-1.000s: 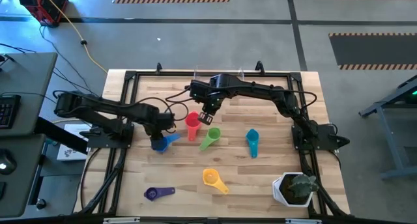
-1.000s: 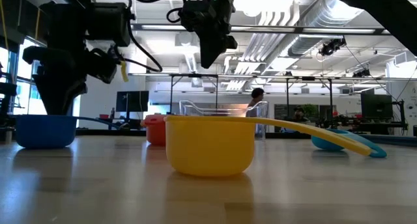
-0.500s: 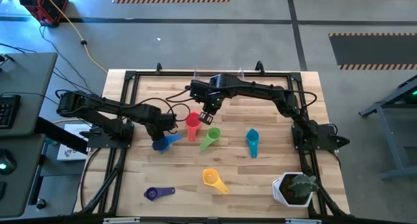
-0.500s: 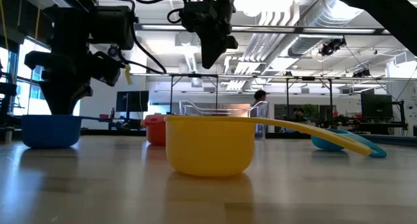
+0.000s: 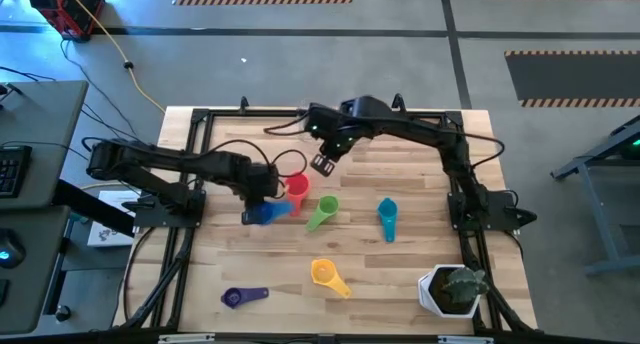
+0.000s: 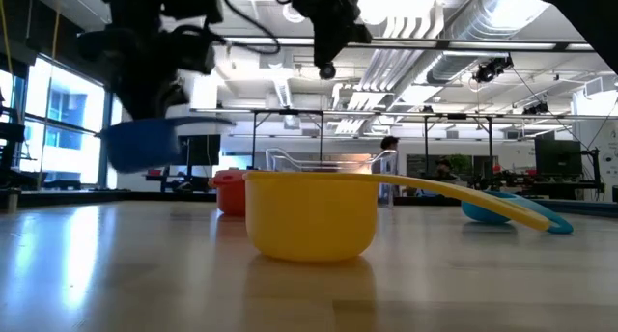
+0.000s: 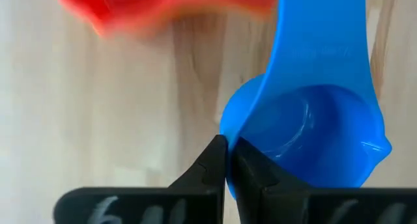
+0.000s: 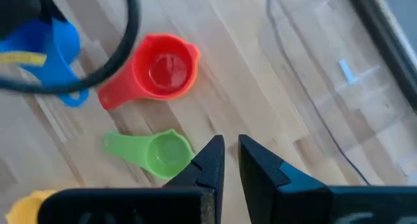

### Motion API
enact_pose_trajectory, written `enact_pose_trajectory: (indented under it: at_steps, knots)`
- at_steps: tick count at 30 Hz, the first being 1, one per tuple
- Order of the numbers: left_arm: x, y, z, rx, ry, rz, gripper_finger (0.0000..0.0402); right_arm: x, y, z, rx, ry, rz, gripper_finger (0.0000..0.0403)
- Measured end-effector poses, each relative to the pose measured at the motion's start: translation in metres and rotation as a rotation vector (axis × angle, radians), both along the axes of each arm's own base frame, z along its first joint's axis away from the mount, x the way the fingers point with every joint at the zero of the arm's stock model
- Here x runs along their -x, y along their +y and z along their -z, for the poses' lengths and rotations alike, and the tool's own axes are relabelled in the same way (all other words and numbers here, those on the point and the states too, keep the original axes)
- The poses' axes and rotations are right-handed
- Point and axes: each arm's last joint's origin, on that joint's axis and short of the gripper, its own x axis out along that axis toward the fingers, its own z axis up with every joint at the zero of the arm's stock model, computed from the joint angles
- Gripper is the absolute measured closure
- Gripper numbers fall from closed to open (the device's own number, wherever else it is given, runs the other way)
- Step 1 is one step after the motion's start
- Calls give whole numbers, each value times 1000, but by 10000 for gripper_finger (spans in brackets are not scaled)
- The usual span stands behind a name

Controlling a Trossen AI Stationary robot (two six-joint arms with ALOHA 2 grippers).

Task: Nest measuring cups in basket
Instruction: Stack the blue measuring cup on top of the red measuring cup

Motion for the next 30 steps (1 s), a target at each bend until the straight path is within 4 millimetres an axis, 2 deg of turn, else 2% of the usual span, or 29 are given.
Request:
enact_pose_trajectory:
  at_steps: [6,10,17,24,30]
  knots:
    - [-13,11,-29,-196,-85,183,398,15,1,-24,31,-70,58,366]
    - [-18,21,-43,-307,-111,373,397,21,1,-33,58,-103,99,366]
    - [-29,38,-54,-526,-172,693,397,22,2,-36,64,-121,109,366]
    - [-37,51,-64,-695,-226,882,397,22,0,-37,136,-126,219,366]
    - [-50,54,-57,-773,-228,1069,397,22,0,-37,142,-134,269,366]
